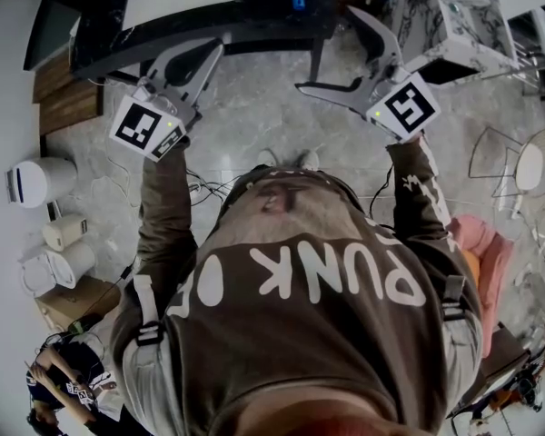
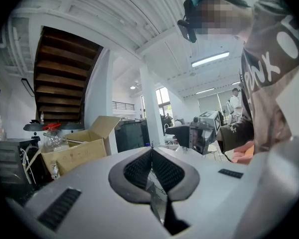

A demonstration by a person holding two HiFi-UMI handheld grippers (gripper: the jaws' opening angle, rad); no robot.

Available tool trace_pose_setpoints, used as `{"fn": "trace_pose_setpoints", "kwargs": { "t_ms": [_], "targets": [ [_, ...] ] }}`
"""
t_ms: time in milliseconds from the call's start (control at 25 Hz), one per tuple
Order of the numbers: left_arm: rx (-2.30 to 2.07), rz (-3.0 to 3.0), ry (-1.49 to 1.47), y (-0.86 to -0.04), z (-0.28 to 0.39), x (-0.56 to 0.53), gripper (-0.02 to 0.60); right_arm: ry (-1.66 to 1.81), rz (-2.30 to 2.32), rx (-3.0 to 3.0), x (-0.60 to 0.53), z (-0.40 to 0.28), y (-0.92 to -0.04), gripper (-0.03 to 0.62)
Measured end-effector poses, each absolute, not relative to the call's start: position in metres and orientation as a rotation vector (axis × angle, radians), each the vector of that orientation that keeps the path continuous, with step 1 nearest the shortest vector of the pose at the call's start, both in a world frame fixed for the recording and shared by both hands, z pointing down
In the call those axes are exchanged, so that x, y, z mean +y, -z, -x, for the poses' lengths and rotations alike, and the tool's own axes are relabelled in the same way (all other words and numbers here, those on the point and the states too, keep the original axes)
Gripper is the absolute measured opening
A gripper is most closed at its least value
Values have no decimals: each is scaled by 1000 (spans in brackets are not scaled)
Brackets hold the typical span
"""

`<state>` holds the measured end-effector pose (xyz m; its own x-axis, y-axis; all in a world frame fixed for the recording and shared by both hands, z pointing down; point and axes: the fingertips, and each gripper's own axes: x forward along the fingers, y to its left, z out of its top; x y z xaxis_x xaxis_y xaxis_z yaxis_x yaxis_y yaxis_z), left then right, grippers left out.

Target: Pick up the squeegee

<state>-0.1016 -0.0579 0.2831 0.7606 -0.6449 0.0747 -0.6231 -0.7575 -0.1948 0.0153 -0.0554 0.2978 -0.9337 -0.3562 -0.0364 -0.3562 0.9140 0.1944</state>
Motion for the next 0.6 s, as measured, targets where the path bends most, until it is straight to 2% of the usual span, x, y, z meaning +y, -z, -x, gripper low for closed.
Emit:
{"fn": "trace_pose_setpoints", "kwargs": {
  "t_ms": [600],
  "targets": [
    [999,2829,234,-301,85,-82,3,-268,593,3071,-84,-28,-314,595]
  ]
}}
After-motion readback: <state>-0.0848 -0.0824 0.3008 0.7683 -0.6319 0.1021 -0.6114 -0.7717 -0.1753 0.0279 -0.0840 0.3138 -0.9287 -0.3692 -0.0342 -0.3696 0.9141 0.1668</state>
